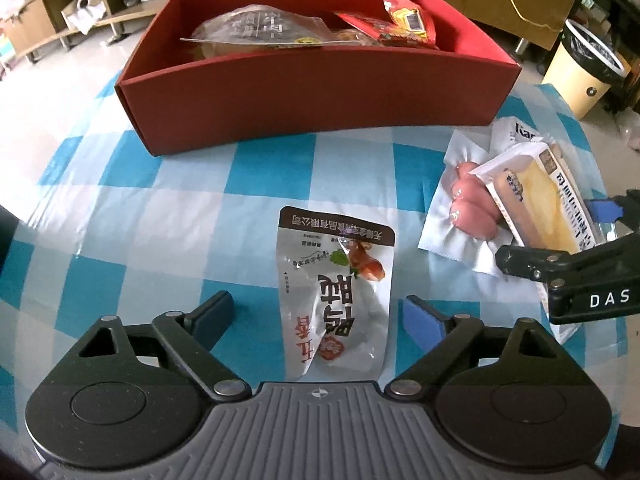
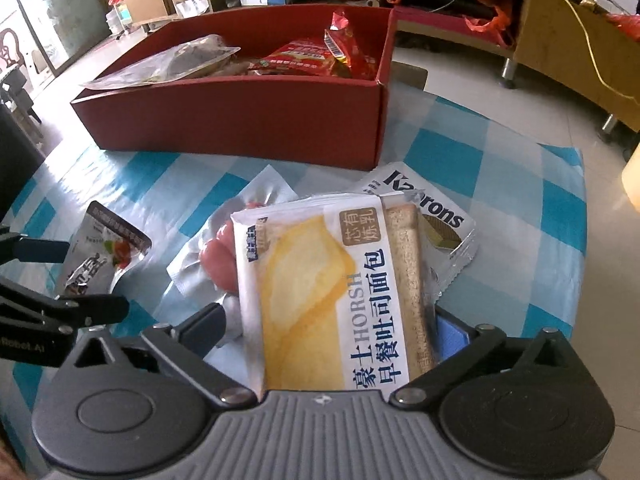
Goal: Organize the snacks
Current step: 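Grasp the HORSH toast bread pack with the right tool, then grasp the white snack bag with the left tool while the right tool lifts the bread pack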
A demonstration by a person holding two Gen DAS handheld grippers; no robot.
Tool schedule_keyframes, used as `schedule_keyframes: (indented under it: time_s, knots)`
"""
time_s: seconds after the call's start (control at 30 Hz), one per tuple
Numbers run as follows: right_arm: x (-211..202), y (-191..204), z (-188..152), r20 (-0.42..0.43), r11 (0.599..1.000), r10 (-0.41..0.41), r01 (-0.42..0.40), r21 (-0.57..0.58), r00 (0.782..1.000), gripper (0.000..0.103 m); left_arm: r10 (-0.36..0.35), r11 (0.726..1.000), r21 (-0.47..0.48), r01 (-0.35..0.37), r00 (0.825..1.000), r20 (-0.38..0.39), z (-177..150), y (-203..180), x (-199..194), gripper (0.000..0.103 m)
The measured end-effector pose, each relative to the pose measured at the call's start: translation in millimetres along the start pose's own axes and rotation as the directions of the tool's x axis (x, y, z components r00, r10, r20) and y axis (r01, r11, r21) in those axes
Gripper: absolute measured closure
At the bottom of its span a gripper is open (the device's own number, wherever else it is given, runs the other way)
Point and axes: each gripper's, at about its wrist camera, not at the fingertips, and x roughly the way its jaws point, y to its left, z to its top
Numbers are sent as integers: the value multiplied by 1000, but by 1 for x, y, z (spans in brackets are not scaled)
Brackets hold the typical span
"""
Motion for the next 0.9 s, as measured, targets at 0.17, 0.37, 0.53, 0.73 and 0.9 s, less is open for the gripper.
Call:
schedule_keyframes:
  time_s: [0.17,0.37,0.53,0.73,0.9]
  knots:
    - [-3,1,-1,4,1000,-3,4,-10,1000,5,21,1000,20,-21,1000,12,-3,-4,0,14]
    - [-20,-5,-9,22,995,-69,67,77,997,31,5,999,44,-5,1000,15,-2,-9,-9,41]
    - [-38,5,-22,50,991,-97,92,92,994,31,-13,998,54,12,1000,14,-7,-10,-15,41]
    - [-58,10,-24,110,989,-66,50,139,992,31,-21,998,55,19,998,54,-6,-10,-30,41]
    - [-66,13,-19,152,989,-48,26,149,987,31,-21,998,55,17,997,74,-5,-11,-37,41]
